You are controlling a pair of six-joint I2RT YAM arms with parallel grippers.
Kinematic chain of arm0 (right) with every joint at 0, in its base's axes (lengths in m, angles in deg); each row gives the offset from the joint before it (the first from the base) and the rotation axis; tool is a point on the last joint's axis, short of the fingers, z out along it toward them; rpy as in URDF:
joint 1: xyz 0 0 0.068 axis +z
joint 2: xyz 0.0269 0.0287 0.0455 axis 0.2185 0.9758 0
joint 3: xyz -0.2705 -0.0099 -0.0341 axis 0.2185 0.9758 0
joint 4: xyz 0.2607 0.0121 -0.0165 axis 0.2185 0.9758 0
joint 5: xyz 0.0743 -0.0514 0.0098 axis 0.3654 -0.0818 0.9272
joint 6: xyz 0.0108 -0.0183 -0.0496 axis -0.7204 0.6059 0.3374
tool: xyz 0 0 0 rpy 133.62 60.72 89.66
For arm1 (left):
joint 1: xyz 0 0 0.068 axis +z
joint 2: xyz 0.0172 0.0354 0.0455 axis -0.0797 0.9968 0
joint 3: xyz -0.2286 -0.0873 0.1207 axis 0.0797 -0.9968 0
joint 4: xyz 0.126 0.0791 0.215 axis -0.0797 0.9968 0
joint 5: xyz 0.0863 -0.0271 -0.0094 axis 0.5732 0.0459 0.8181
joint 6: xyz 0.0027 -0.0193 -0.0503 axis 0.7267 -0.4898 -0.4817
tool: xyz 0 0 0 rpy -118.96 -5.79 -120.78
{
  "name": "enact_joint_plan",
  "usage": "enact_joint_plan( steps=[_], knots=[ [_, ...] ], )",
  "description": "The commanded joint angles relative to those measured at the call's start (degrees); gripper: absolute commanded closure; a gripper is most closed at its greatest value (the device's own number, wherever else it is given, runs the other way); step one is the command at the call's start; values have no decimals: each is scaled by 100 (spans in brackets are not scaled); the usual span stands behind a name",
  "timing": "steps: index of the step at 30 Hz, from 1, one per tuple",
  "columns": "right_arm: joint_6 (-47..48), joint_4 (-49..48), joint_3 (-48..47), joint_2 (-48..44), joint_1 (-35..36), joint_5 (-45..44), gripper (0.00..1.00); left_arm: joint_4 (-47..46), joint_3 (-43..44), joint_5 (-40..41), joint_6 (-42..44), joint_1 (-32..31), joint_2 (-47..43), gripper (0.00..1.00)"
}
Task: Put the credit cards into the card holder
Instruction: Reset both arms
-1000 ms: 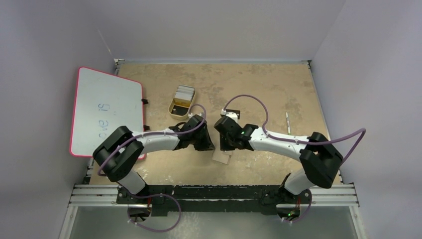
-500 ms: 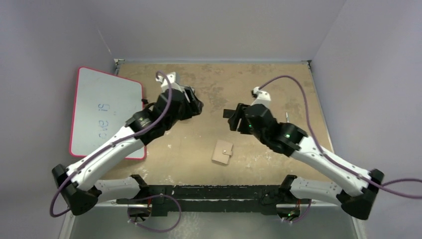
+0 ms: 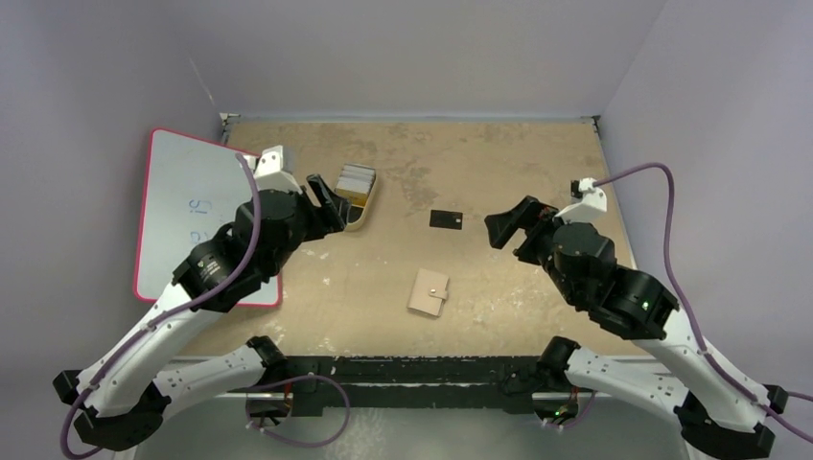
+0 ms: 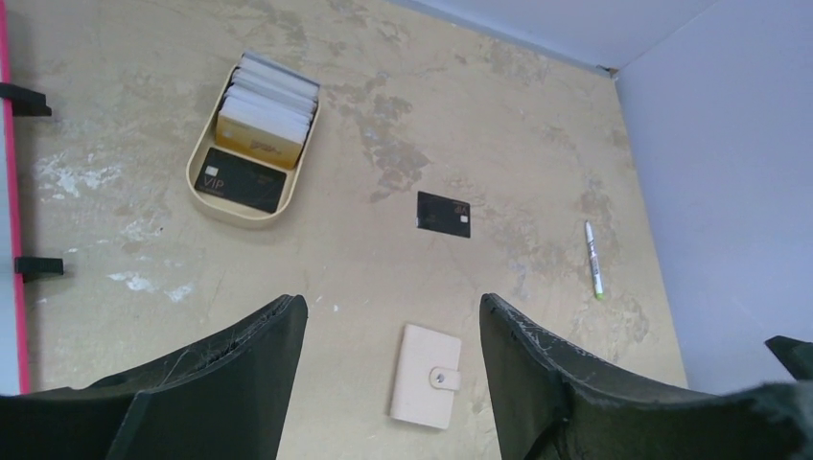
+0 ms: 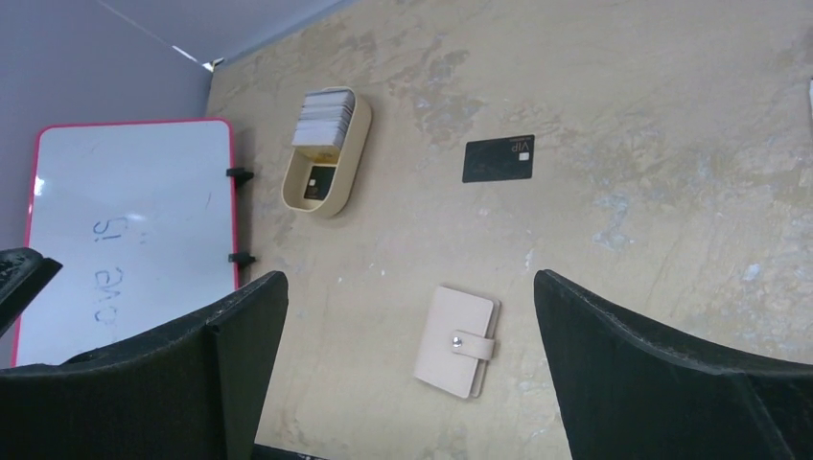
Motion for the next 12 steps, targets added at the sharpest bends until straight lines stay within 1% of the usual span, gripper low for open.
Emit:
enact_joint_plan(
  steps=[1,8,12],
  knots=[
    [-211,-37,153,-306,-14,-188,1,-148,-283,-155,-34,3,-37,33],
    [-308,110,137,-342,-11,-168,1,-351,-394,-269,-18,6,-173,33],
    [-276,63,212,-348,-17,-103,1,-383,-431,-89,67,6,-297,32]
  ],
)
